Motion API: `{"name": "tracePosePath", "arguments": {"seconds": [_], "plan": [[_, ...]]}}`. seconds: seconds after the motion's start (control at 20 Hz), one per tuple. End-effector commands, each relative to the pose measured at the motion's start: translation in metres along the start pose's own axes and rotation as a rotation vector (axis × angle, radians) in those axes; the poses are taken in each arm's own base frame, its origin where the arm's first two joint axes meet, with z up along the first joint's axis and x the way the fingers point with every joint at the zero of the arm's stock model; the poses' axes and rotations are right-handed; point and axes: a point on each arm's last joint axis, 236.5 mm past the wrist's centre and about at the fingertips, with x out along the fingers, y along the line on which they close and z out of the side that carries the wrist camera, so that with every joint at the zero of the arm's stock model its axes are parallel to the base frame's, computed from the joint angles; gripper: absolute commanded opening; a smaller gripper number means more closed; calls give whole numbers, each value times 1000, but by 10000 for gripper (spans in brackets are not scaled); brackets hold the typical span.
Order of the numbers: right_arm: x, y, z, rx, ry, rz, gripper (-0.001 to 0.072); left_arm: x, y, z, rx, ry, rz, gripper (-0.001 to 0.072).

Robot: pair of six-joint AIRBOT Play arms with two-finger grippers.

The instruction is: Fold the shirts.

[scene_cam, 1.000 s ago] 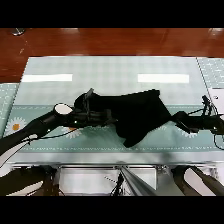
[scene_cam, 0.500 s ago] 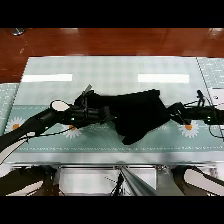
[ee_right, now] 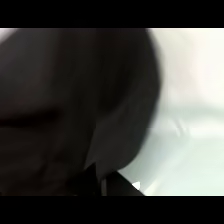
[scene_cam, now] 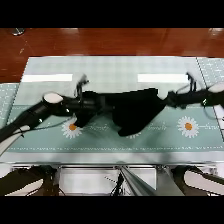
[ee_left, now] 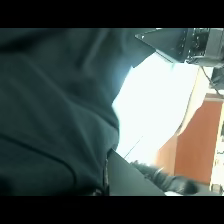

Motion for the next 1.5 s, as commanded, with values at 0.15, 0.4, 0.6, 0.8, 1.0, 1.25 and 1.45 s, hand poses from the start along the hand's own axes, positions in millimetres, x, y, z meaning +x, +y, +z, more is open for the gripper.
{"name": "tracePosePath", "arguments": {"seconds": [0.15, 0.4, 0.6, 0.8, 1.0, 1.25, 1.45], "plan": [[-202, 132, 121, -309, -454, -127, 22, -135, -172, 147, 299, -384, -210, 29], [-354, 238, 102, -533, -838, -152, 21, -253, -290, 156, 531, -549, -300, 29], [-416, 265, 45, -611, -999, -212, 21, -306, -318, 128, 633, -604, -243, 29], [-450, 273, -27, -675, -1061, -301, 22, -339, -328, 76, 753, -648, -107, 28], [-467, 270, -100, -675, -1100, -343, 22, -372, -318, 23, 884, -802, 274, 29], [-460, 249, -143, -625, -1098, -375, 22, -431, -303, -42, 897, -1070, 719, 29], [-418, 224, -127, -559, -969, -351, 22, -419, -274, -54, 856, -965, 708, 29]]}}
